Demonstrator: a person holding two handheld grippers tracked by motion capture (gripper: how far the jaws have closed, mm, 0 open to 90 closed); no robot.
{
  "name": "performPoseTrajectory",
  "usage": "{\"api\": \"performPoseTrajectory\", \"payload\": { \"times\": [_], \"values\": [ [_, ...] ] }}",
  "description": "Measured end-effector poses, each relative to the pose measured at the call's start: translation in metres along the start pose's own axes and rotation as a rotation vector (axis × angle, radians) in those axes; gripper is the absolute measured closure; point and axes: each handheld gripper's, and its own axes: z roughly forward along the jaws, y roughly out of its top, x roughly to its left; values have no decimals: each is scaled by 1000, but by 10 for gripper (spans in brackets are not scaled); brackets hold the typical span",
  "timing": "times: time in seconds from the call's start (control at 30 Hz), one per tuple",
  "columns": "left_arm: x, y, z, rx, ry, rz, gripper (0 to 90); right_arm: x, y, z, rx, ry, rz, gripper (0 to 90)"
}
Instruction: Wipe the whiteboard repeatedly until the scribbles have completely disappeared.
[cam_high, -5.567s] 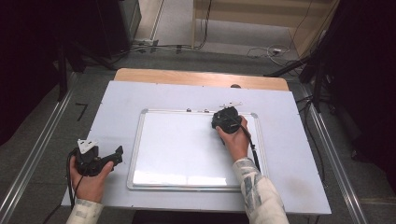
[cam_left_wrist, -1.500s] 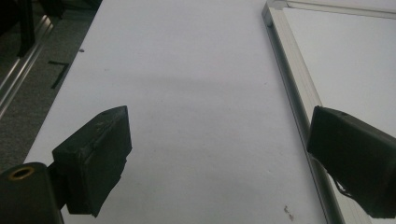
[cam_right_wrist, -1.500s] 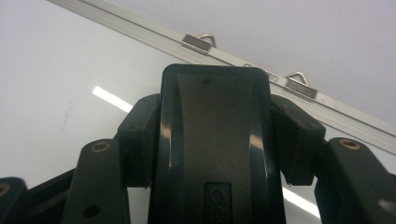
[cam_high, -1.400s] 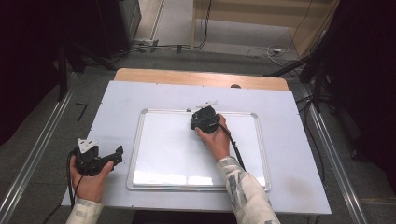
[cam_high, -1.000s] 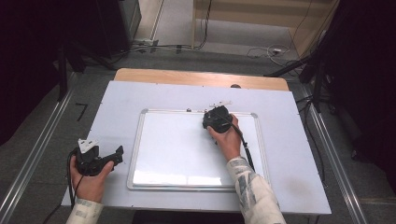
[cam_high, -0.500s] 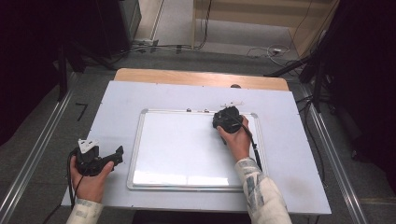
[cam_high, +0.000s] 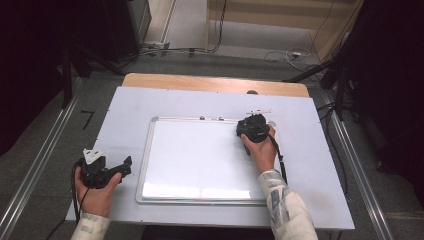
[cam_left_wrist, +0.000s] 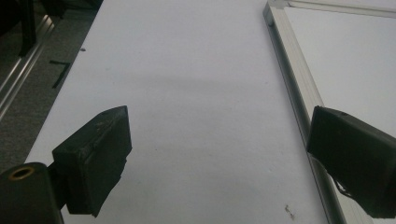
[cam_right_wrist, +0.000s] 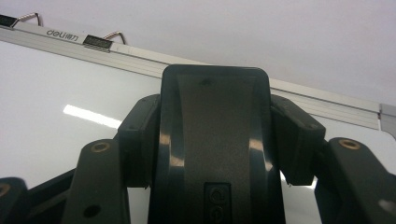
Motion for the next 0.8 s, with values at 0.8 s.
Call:
{"api": "performPoseTrajectory", "payload": {
  "times": [0.8],
  "values": [
    [-2, 0, 1, 2, -5, 5, 71, -14, 8, -40, -81, 13, 28, 389]
  ]
}}
